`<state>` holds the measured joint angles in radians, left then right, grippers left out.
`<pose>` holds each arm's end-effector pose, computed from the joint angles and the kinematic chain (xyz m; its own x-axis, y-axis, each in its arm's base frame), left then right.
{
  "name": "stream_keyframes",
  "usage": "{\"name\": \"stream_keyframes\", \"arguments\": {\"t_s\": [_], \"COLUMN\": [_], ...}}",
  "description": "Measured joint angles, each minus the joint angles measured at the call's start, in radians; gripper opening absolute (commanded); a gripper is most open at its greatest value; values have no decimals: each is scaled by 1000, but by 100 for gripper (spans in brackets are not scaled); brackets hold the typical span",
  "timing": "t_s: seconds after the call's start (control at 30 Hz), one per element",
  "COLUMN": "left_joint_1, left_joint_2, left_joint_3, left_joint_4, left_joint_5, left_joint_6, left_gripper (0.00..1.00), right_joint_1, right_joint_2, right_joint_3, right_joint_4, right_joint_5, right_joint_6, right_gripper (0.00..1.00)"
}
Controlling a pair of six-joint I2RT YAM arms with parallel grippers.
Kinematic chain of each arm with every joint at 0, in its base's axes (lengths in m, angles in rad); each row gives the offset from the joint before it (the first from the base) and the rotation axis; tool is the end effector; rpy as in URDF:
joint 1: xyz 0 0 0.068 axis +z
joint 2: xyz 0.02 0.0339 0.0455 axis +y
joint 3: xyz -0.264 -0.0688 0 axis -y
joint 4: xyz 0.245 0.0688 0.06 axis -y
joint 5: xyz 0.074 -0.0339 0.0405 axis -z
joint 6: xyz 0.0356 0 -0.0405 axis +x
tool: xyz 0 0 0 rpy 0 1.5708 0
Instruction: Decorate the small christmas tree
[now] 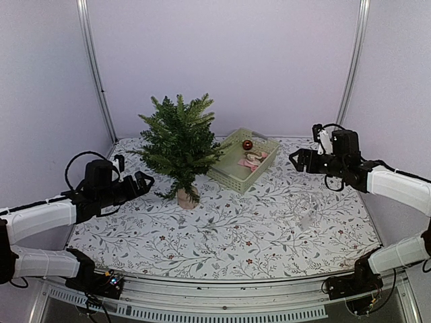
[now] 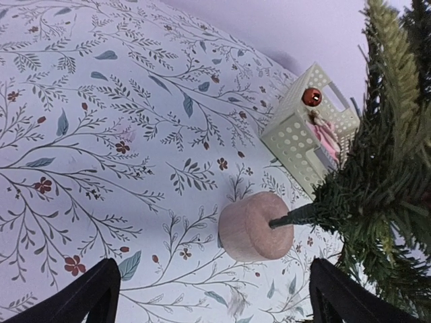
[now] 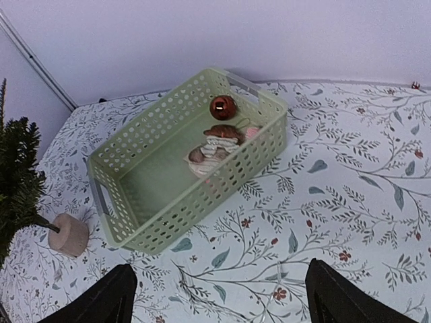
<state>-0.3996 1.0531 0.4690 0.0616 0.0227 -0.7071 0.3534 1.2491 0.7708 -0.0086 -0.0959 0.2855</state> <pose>0.2040 -0.0870 0.2032 -0.6140 -0.4457 -0.6515 0.0108 0.8205 -0.5716 0.2600 0.0995 0.2533 -0.5406 0.0994 -0.8354 -0.2831 0.9136 0.2919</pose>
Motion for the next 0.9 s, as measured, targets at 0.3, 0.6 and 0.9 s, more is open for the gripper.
{"name": "stream_keyframes", "arguments": {"t_s": [0.3,0.6,0.9], "left_joint_1": [26,27,27], "left_joint_2": [29,66,67], "left_joint_3": [-1,-1,-1], "left_joint_4": [54,79,83], "left_joint_5": [66,133,150], "left_joint_6": [-7,-3,-3], "left_gripper": [97,96,95], "right_joint_1": [191,307,317], "right_joint_2": [230,565,822], "right_joint_3": [266,540,695], "right_joint_4": [48,29,-23], "right_joint_5": [-113,-165,-203], "right_joint_6": [-135,-286,-345], "right_gripper": [78,69,63]}}
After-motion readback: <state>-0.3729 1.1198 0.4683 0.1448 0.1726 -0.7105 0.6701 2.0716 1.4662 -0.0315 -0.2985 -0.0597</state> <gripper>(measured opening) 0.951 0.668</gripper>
